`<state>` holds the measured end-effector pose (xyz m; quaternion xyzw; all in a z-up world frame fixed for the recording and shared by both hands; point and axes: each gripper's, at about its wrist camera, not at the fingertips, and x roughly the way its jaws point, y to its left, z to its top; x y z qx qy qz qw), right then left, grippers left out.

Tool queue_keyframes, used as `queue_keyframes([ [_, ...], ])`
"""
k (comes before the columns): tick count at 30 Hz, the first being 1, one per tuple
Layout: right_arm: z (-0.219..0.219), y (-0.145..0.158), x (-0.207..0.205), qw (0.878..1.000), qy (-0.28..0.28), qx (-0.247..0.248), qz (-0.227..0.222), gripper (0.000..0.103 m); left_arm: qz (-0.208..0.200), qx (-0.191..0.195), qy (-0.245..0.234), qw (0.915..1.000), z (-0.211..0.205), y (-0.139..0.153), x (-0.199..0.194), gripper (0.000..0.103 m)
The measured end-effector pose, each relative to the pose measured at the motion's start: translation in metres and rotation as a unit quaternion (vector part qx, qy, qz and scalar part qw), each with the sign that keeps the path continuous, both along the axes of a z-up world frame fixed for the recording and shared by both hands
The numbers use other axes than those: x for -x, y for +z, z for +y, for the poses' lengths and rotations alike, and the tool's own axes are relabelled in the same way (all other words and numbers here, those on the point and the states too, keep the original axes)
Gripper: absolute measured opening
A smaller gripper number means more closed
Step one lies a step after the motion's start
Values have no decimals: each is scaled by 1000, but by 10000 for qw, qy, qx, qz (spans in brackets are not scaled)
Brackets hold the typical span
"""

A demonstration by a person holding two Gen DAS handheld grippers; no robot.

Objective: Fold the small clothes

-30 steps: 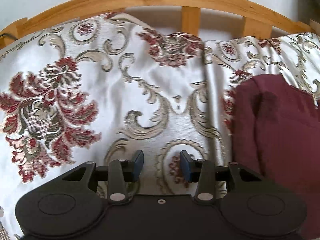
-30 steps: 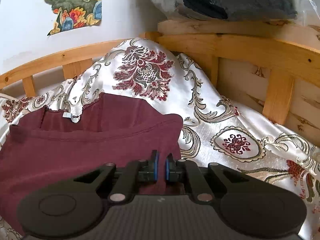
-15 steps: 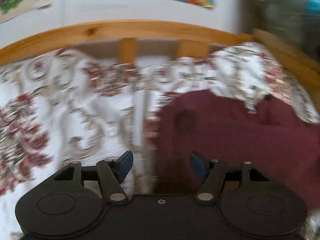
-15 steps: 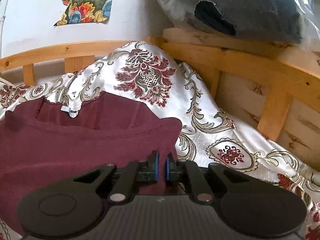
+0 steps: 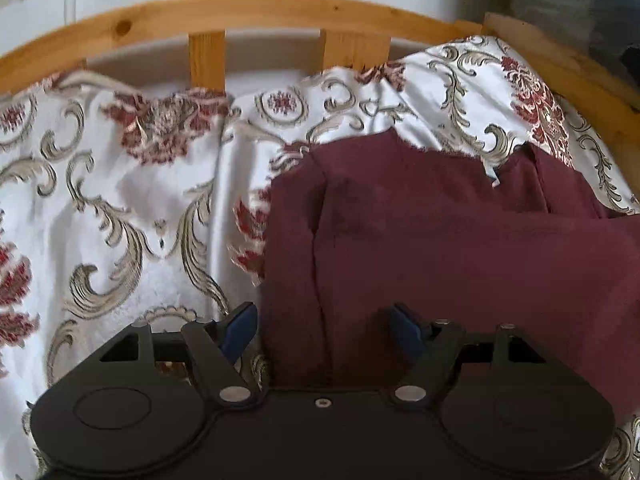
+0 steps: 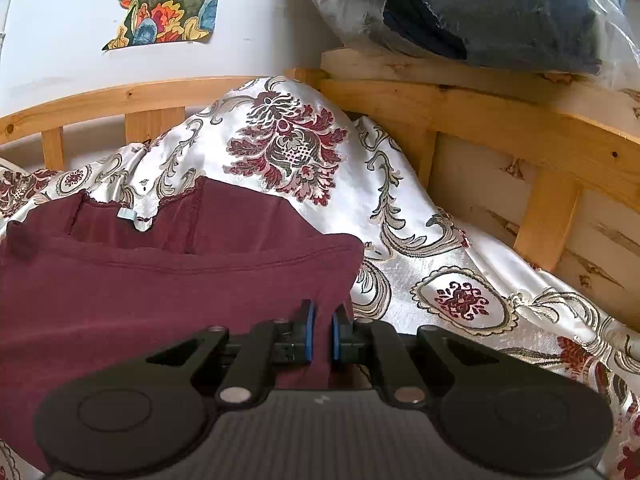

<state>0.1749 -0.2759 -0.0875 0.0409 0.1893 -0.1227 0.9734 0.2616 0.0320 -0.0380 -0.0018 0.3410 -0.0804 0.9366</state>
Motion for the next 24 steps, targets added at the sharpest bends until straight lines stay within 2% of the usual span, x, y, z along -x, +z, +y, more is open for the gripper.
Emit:
queue_keyframes([
  [3, 2, -1, -2, 9999, -65, 67, 59, 13, 95, 64, -52, 9999, 4, -4, 1, 77],
  [5, 3, -2, -2, 9998, -143, 133, 81, 19, 140, 84, -63, 9998, 5, -7, 3, 78],
  [7, 2, -3, -2, 9996, -230, 166, 74, 32, 165, 92, -43, 9998, 6, -9, 4, 78],
  [10, 2, -1, 1, 9993, -323, 191, 8, 43, 189, 110, 9, 9998, 6, -10, 4, 79],
  [12, 6, 1, 3, 9988, -345, 340, -53, 57, 194, 135, 28, 9997, 6, -10, 3, 80],
  [13, 10, 2, 5, 9986, -316, 410, -100, 65, 200, 154, 28, 9997, 6, -10, 3, 82],
  [16, 26, 2, 7, 9974, -36, 699, -176, 78, 235, 199, -8, 9995, 6, -10, 4, 86],
  [19, 41, 0, 4, 9952, 191, 944, -170, 81, 247, 218, -9, 9995, 7, -11, 5, 86],
  [24, 37, 0, 1, 9972, 95, 712, -196, 78, 240, 245, -7, 9994, 8, -12, 7, 86],
])
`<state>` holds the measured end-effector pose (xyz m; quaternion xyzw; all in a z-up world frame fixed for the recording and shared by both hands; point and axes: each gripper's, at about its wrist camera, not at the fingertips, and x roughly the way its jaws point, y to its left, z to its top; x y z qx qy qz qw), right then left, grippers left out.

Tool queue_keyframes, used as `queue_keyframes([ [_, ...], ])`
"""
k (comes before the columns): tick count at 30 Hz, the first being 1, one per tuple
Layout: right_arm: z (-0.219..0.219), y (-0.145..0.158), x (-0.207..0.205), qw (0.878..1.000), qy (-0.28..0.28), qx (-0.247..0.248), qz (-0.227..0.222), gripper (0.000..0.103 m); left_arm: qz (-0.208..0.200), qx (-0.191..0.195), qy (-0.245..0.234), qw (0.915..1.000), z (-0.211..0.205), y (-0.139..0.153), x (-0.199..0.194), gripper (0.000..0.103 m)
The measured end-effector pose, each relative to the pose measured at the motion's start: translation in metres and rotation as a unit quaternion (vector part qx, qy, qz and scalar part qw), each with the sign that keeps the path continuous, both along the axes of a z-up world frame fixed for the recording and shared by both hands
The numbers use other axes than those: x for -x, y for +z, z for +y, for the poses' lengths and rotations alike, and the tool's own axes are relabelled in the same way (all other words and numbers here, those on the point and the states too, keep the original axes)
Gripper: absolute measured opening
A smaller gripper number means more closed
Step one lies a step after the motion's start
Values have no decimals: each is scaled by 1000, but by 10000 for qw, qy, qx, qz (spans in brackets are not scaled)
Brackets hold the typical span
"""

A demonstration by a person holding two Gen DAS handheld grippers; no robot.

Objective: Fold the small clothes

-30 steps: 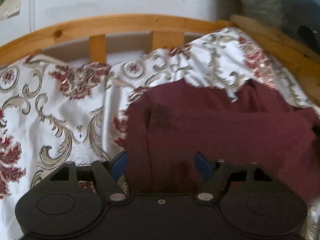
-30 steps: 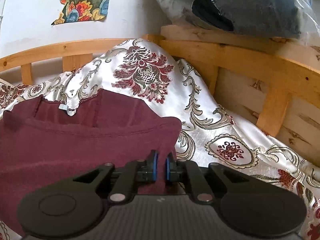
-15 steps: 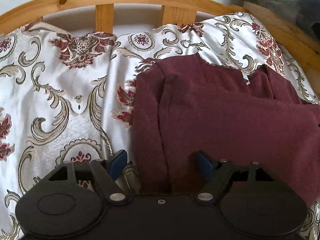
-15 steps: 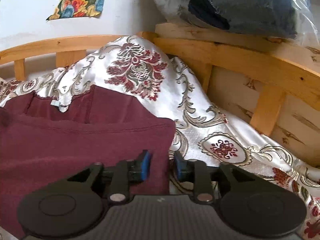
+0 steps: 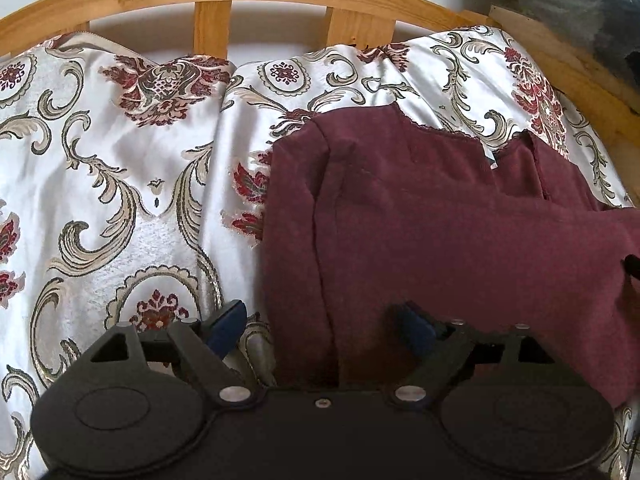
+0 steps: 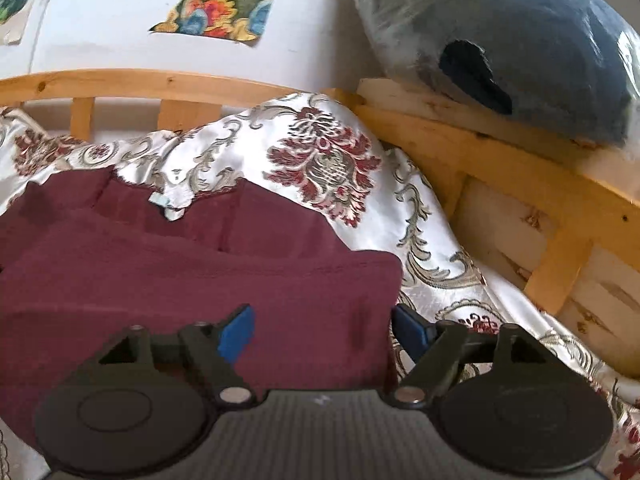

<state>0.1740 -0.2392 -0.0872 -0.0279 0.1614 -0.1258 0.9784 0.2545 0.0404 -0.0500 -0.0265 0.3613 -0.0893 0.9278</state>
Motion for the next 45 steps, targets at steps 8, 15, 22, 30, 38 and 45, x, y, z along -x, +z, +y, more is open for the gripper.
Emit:
queue_keyframes([
  [8, -29, 1, -17, 9986, -188, -487, -94, 66, -577, -334, 27, 9978, -7, 20, 2, 86],
  [15, -32, 1, -24, 9981, -183, -533, -257, 56, -1140, -1119, -171, 9870, -37, 45, -25, 82],
  [22, -34, 3, -24, 9983, -171, -489, -276, 35, -826, -1446, -147, 9859, -60, 40, -59, 33],
  [30, -36, 14, -23, 9978, 9, -392, -529, 11, -1399, -1624, 172, 9766, -61, 46, -37, 8],
  [38, -33, 18, -42, 9982, 192, -152, -547, 11, -1175, -1811, 510, 9751, -56, 53, -49, 8],
  [45, -34, 8, -44, 9992, 203, -155, -304, 17, -766, -1989, 499, 9757, -61, 36, -61, 8],
])
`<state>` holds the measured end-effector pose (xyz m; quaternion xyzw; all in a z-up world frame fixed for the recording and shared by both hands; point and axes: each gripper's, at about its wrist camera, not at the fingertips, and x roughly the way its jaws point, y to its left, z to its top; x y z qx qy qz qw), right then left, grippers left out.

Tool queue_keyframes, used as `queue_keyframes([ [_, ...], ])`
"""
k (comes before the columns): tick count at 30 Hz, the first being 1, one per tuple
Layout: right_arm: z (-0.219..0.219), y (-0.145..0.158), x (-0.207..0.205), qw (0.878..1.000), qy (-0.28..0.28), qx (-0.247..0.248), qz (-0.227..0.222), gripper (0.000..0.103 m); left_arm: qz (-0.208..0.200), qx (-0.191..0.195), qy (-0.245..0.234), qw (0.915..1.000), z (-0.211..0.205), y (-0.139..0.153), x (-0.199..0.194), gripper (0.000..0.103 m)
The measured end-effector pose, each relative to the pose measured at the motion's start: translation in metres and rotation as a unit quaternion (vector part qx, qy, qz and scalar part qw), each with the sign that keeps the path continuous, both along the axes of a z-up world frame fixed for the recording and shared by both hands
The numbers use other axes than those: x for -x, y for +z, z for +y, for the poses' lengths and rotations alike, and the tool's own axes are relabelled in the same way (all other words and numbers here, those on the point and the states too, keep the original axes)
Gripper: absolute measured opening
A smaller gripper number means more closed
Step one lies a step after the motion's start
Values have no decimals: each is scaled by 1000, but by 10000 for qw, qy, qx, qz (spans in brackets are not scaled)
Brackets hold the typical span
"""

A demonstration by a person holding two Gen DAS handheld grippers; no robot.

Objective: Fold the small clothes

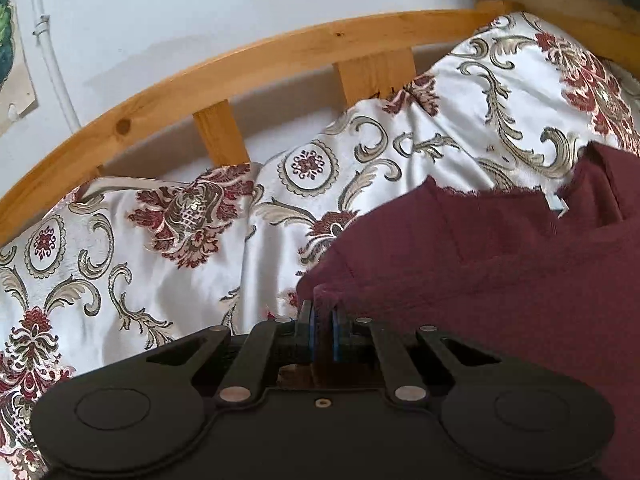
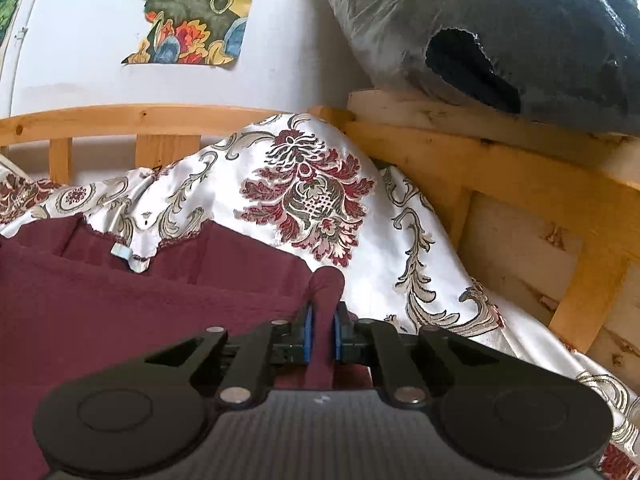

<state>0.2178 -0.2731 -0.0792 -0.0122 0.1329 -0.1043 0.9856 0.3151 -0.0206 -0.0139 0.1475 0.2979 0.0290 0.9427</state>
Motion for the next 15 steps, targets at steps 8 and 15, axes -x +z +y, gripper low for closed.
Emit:
queue_keyframes([
  [8, -1, 7, 12, 10000, -8, 10, 92, 63, 264, 304, 133, 9991, 6, 2, -6, 24],
  [15, 10, 13, 29, 9996, -105, 254, -119, 103, 288, 306, 254, 9988, 11, 1, -4, 58],
])
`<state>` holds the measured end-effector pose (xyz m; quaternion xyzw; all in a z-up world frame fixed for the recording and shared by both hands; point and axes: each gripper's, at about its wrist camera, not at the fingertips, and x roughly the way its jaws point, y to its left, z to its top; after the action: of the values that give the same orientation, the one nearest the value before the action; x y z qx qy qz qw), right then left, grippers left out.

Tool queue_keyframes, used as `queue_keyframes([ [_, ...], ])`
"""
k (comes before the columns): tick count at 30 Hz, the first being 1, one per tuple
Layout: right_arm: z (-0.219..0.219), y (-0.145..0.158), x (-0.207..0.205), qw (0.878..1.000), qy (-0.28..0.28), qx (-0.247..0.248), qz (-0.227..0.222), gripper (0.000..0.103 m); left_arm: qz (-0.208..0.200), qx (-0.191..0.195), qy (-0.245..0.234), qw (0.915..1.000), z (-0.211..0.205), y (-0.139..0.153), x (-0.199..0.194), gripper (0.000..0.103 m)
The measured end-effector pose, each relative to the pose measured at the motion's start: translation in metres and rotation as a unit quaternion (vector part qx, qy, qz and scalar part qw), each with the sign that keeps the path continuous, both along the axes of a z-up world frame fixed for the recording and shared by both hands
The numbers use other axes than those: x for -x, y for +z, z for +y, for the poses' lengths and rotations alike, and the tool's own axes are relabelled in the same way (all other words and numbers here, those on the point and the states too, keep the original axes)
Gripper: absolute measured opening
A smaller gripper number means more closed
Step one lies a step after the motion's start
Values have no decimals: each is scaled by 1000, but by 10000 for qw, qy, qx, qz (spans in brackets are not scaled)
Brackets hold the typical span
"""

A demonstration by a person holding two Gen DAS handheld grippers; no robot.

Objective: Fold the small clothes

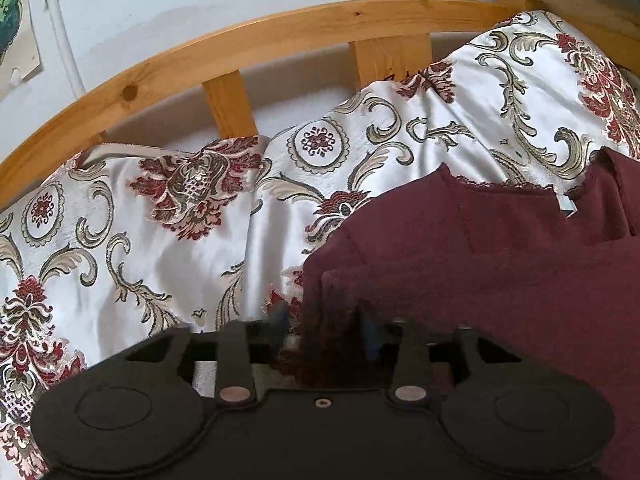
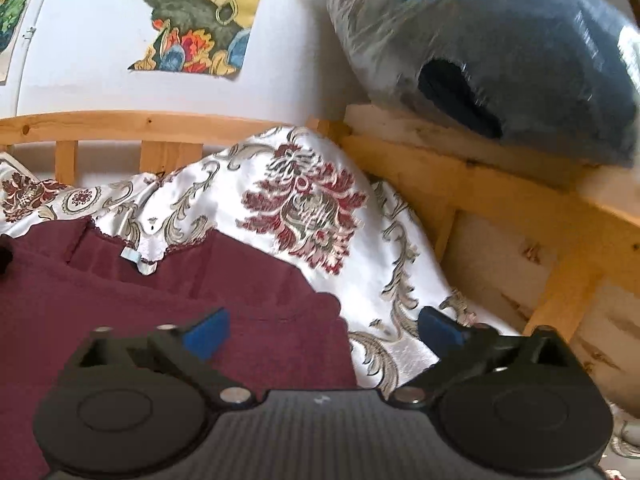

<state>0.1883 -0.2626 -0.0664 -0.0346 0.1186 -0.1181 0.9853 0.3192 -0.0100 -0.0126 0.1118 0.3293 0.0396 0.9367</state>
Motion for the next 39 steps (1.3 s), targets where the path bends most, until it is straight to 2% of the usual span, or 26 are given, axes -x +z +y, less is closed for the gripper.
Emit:
queue_keyframes([
  [1, 2, 0, 2, 10000, 10, 45, 17, 103, -9, 0, 55, 10000, 1, 1, 1, 72],
  [3, 6, -2, 8, 10000, -9, 91, 27, 103, -103, 55, 99, 9999, 2, 4, 4, 84],
  [8, 16, -5, 25, 9999, -47, 135, 18, 103, -335, 21, 116, 9994, 0, 13, 18, 100],
  [12, 25, -2, 30, 9996, 95, 263, -18, 103, -495, 113, 99, 9987, -2, 23, 41, 102],
  [17, 31, -1, 32, 9993, 213, 291, 30, 103, -662, 562, -4, 9962, 0, 31, 87, 102],
  [24, 42, -3, 38, 9987, 470, -107, 184, 103, -241, 1065, -48, 9940, 5, 15, 128, 102],
  [26, 50, -4, 40, 9971, 697, -172, 247, 103, -108, 1316, 5, 9912, 10, 8, 134, 102],
  [30, 68, -7, 42, 9939, 1049, 31, 348, 103, 232, 1719, 83, 9848, 20, -7, 140, 102],
  [33, 78, -12, 37, 9881, 1388, 136, 646, 103, 502, 1998, 61, 9785, 25, -16, 143, 102],
  [39, 81, -23, 28, 9844, 1472, 38, 966, 103, 741, 2631, 25, 9619, 28, -27, 149, 102],
])
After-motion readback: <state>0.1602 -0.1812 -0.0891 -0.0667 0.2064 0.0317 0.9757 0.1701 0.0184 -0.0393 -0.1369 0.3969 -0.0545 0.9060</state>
